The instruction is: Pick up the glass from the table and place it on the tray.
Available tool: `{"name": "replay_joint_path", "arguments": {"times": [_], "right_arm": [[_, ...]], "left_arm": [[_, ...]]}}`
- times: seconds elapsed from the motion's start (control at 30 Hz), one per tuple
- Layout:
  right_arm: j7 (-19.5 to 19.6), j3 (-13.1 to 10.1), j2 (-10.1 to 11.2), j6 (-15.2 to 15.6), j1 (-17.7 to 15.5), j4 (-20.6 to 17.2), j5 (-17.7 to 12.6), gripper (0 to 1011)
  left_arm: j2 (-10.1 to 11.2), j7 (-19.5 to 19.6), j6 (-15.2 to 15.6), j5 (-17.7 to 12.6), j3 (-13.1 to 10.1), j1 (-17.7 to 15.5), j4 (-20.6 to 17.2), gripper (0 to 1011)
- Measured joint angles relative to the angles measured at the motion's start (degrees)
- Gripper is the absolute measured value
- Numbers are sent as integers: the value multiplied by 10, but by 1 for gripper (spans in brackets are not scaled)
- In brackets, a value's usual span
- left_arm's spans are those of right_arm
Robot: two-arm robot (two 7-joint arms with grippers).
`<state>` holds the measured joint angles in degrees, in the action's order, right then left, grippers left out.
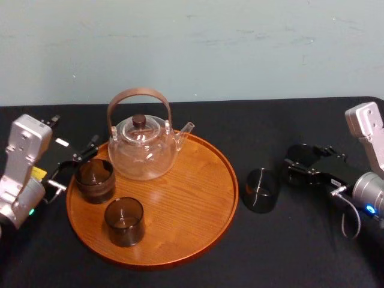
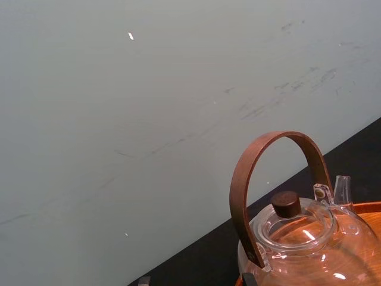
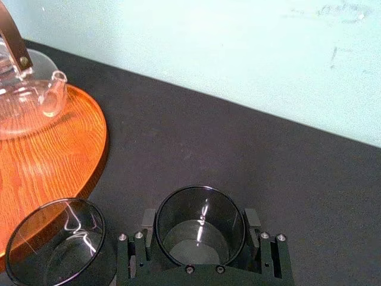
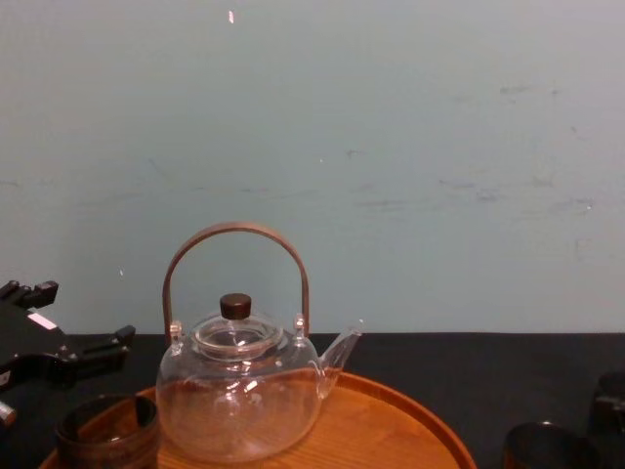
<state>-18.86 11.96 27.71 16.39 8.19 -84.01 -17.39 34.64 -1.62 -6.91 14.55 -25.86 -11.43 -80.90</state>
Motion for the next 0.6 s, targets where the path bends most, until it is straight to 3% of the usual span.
{"name": "replay_joint_path", "arguments": {"times": [0.6], "right_arm": [[-3, -44, 30, -34, -55, -79, -11, 903]], "left_arm": [[0, 0, 0, 0, 0, 0, 0, 1001]]}}
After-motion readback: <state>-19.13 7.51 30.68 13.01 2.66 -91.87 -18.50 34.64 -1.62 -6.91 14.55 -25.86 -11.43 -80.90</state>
